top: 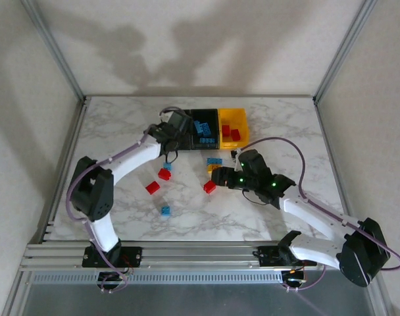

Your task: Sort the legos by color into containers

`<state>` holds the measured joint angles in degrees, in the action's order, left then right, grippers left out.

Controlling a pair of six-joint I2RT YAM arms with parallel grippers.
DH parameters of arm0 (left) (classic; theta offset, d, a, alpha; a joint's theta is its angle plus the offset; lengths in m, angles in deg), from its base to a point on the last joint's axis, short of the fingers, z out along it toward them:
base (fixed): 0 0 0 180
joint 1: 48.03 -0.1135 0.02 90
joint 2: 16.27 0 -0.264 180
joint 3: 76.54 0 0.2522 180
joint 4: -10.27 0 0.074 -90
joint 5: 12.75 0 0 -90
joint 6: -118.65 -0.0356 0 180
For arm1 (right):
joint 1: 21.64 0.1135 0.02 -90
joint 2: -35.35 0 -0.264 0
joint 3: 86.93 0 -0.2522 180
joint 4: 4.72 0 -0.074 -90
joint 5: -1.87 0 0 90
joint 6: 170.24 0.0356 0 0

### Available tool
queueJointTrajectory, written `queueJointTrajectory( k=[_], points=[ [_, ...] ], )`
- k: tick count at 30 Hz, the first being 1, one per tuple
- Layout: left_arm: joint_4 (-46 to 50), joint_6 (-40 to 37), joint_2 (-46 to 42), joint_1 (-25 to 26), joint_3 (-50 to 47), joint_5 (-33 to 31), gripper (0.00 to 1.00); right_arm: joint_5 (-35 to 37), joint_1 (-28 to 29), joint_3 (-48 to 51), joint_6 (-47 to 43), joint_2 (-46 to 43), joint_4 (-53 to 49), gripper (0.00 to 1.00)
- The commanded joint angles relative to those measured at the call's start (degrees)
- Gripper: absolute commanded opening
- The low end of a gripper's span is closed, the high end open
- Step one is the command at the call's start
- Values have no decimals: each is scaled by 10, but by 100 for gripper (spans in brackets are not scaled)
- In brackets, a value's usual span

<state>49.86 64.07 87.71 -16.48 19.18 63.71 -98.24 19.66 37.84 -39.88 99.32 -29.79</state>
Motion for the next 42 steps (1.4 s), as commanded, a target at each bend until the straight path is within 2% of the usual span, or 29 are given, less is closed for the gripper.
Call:
queueJointTrajectory(
  k=[1, 7, 13, 21, 25, 29, 31, 37, 42],
  points=[
    [27, -48, 59, -21, 69, -8, 23, 14, 5, -18, 7, 12, 17, 62],
    [36, -61, 165, -59, 184, 16, 23, 23, 5, -25, 4, 36, 14, 62],
    [65, -73, 255, -71, 299, 25, 24, 32, 5, -38, -6, 56, 6, 61],
    [69, -76, 306, -79, 347, 40, 28, 49, 5, -36, -9, 49, -9, 61],
    [70, -73, 302, -79, 346, 40, 41, 53, 4, -30, -9, 41, -10, 61],
    [68, -71, 281, -79, 337, 36, 46, 52, 4, -31, -8, 41, -8, 61],
    [64, -74, 268, -79, 330, 40, 55, 52, 4, -32, -7, 40, -8, 61],
    [66, -73, 221, -76, 307, 47, 53, 61, 4, -29, -3, 20, -18, 61],
    [35, -64, 128, -61, 212, 68, 54, 84, 4, -39, 5, 2, -54, 61]
  ],
)
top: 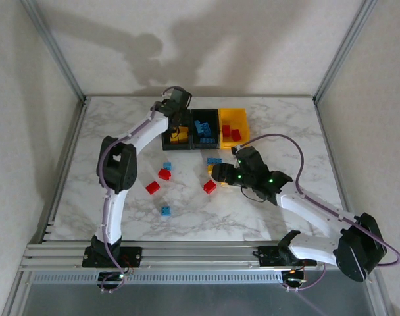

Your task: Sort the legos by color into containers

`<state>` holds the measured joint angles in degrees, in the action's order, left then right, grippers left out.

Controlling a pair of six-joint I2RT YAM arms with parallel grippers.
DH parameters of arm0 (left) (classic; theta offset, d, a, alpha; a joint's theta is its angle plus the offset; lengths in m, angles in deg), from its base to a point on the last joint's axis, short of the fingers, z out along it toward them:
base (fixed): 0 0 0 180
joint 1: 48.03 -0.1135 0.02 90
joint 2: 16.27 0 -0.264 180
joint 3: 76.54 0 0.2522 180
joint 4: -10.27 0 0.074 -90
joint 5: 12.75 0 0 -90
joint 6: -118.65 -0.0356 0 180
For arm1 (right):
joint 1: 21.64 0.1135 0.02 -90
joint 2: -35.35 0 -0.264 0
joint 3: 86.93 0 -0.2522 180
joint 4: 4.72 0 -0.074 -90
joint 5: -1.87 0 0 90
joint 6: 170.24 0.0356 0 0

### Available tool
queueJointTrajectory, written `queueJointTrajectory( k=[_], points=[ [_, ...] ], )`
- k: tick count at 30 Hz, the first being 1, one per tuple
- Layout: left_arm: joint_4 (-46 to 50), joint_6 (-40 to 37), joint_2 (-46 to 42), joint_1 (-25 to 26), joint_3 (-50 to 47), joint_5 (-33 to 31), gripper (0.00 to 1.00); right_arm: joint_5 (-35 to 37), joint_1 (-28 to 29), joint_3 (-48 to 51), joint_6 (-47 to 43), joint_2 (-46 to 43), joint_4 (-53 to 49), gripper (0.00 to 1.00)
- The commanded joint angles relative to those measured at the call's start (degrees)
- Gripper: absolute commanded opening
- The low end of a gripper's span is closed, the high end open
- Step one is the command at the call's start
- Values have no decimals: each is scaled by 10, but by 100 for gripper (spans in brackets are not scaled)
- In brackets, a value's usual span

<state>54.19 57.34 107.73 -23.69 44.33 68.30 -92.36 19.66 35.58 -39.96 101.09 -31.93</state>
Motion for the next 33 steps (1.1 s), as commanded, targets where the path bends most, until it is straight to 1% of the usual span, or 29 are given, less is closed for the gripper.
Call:
queueJointTrajectory(
  k=[1, 6, 11, 19, 22, 26, 30, 33],
  points=[
    [-17, 6, -94, 15, -63, 27, 54, 31, 4, -19, 7, -19, -40, 61],
    [-57, 19, -214, 46, -208, 58, 55, 67, 4, -38, 19, -15, -90, 62],
    [-88, 35, -319, 81, -335, 74, 56, 95, 4, -59, 29, 5, -129, 62],
    [-147, 83, -469, 122, -521, 106, 59, 109, 4, -76, 35, 30, -140, 62],
    [-151, 93, -489, 147, -548, 104, 59, 102, 4, -75, 36, 34, -136, 62],
    [-159, 102, -487, 177, -559, 98, 59, 93, 4, -60, 46, 25, -132, 61],
    [-171, 102, -463, 203, -551, 98, 59, 97, 1, -41, 56, 0, -141, 62],
    [-170, 97, -427, 219, -526, 98, 59, 103, -9, -21, 70, -25, -161, 61]
  ],
)
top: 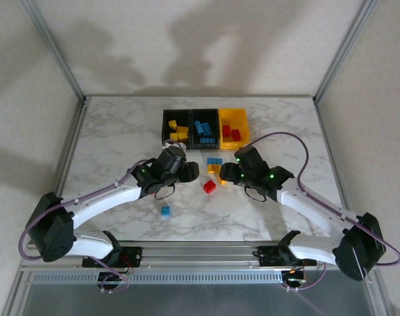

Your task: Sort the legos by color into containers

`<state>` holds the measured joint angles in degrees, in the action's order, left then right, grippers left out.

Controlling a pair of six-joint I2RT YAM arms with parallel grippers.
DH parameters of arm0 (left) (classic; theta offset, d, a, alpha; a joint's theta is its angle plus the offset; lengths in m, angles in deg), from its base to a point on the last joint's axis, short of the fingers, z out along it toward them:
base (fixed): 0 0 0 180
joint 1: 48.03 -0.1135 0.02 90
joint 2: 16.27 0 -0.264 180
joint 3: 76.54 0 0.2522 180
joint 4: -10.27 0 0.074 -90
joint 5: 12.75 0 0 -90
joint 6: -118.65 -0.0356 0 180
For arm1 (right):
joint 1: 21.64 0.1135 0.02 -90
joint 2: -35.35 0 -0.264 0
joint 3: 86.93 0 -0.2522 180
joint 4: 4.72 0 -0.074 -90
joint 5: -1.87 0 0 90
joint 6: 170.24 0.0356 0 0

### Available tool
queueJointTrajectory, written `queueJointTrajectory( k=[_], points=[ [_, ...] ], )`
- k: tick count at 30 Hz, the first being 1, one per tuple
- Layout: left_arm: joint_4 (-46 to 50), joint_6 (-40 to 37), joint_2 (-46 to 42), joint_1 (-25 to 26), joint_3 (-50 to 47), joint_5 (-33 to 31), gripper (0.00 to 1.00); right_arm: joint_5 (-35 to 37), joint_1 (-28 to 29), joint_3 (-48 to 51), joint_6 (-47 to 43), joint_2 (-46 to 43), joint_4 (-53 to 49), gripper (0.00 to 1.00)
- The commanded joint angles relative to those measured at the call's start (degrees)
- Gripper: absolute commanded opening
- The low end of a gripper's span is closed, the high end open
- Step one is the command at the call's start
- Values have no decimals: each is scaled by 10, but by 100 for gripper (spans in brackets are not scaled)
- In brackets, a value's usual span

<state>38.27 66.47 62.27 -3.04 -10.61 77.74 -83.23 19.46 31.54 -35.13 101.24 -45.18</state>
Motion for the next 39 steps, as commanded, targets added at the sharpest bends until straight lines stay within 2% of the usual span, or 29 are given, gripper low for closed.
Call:
queueJointTrajectory(
  k=[1, 9, 16, 25, 32, 36, 39],
  points=[
    [-12, 5, 39, 18, 31, 4, 60, 15, -10, 27, 27, -36, -37, 61],
    [17, 17, 190, 59, 144, -10, 67, 4, -114, 106, 47, -140, -71, 62],
    [68, 12, 298, 83, 244, -40, 68, -3, -140, 122, 28, -167, -74, 63],
    [115, 1, 389, 95, 334, -64, 70, -18, -165, 141, 10, -180, -63, 63],
    [137, 4, 439, 97, 377, -89, 63, -28, -181, 156, 3, -201, -65, 63],
    [139, 2, 444, 97, 386, -86, 49, -32, -189, 161, -1, -205, -65, 63],
    [144, 0, 434, 98, 387, -89, 42, -38, -190, 162, -3, -201, -58, 63]
  ],
)
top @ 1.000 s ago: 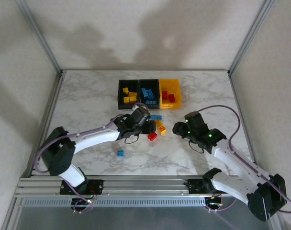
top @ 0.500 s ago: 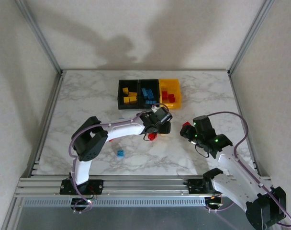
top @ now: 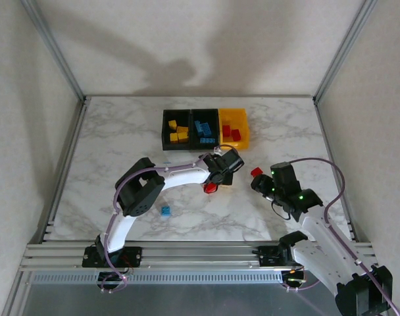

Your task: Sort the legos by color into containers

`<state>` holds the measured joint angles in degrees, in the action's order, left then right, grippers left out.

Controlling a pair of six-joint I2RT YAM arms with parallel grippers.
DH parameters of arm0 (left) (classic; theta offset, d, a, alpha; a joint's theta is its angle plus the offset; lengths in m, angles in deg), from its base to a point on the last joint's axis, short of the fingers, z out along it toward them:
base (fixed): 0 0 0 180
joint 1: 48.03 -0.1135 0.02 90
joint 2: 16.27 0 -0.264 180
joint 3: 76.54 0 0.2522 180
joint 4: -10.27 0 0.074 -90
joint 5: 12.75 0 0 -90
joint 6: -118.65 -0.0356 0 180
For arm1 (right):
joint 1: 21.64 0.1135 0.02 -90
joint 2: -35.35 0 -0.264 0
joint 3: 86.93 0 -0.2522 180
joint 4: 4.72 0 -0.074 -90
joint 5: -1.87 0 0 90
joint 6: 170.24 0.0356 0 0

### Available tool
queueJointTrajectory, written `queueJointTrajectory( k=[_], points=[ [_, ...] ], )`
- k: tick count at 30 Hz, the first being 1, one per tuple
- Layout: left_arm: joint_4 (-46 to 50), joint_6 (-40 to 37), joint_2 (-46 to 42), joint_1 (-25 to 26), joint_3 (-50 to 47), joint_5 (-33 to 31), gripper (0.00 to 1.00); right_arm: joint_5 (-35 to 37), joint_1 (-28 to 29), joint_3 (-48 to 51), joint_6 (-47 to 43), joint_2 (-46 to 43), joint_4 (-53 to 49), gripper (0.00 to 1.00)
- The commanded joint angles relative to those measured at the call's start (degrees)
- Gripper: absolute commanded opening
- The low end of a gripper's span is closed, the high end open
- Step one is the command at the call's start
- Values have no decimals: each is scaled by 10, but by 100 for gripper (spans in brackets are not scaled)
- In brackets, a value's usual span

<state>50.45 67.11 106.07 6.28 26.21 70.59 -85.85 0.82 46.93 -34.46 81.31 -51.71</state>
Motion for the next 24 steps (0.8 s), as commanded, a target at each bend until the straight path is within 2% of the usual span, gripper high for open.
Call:
queueJointTrajectory(
  k=[1, 7, 11, 13, 18, 24],
  points=[
    [22, -7, -10, 5, 17, -21, 41, -13, -4, 8, -10, -1, 9, 63],
    [25, -15, -66, 1, -1, -39, 39, -31, -4, -2, -16, 0, 22, 62],
    [18, -21, -113, -20, -37, -45, 39, -119, 6, -7, -32, 6, 86, 62],
    [9, -23, -141, -38, -64, -45, 39, -134, 33, -14, -31, 21, 120, 62],
    [2, -33, -195, -78, -109, -51, 39, -109, 120, -53, -24, 94, 173, 62],
    [1, -56, -238, -144, -126, -56, 39, -102, 170, -100, -22, 186, 233, 62]
  ],
)
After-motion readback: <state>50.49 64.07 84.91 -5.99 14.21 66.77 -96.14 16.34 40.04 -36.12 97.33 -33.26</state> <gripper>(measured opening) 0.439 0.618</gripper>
